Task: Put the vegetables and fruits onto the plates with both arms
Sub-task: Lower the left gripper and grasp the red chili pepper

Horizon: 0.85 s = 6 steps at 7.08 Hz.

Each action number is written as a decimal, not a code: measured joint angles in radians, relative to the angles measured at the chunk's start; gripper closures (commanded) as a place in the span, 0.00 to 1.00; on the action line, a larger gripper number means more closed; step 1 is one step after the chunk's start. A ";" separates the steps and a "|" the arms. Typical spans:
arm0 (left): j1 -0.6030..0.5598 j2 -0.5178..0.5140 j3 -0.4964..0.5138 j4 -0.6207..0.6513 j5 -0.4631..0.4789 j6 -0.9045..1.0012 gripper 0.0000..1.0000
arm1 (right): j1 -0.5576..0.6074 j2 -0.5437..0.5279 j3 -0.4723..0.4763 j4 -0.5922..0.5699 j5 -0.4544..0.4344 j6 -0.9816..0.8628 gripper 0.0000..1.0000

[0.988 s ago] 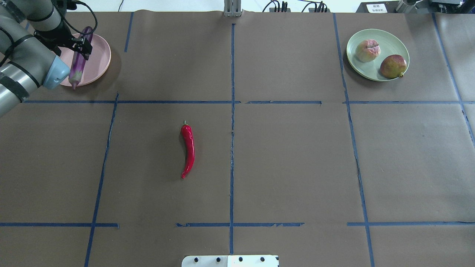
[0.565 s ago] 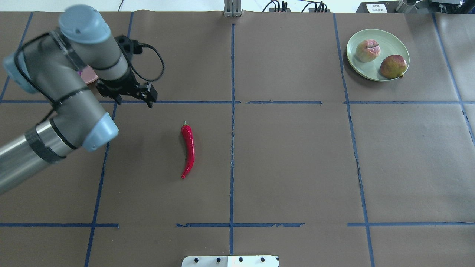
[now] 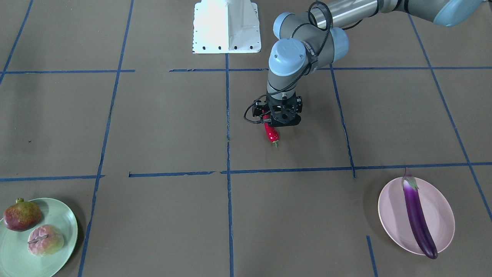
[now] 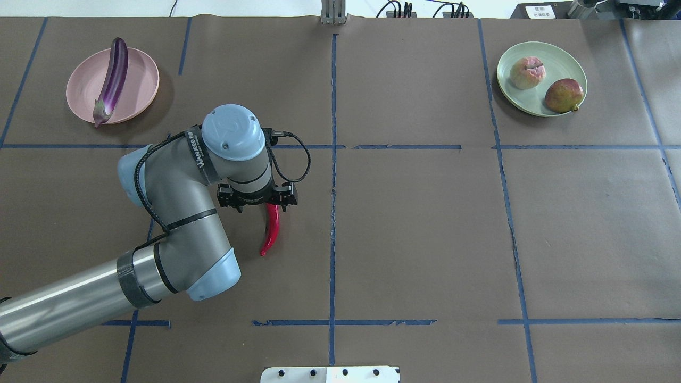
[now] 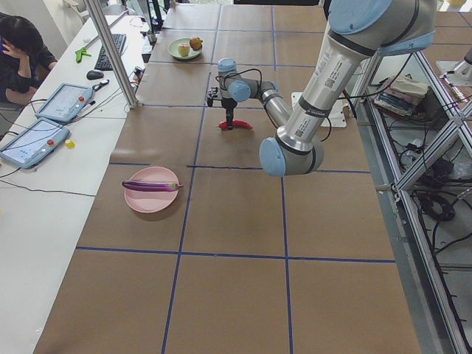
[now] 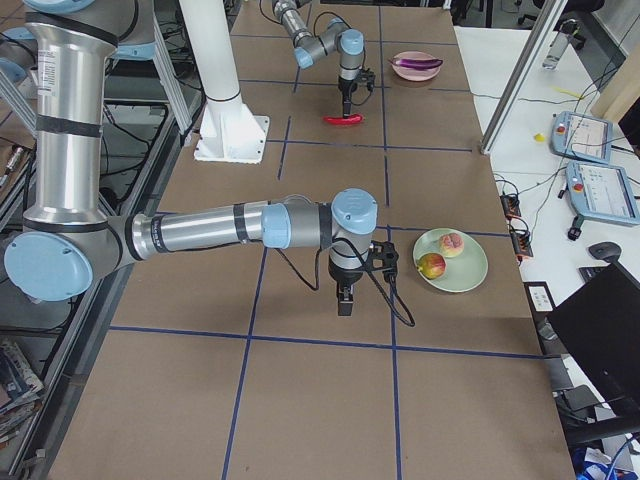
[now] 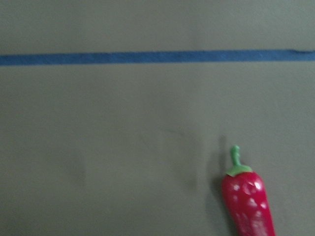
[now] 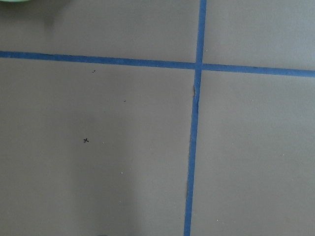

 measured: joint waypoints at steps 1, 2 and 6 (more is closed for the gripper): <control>0.012 -0.016 0.021 -0.001 0.006 -0.019 0.37 | 0.000 0.000 0.000 0.000 0.000 0.000 0.00; 0.016 -0.023 0.042 -0.011 0.016 -0.025 0.53 | -0.001 0.000 -0.001 0.000 0.000 0.000 0.00; 0.004 -0.035 0.069 -0.045 0.044 -0.025 1.00 | 0.000 0.000 -0.001 0.000 0.000 0.000 0.00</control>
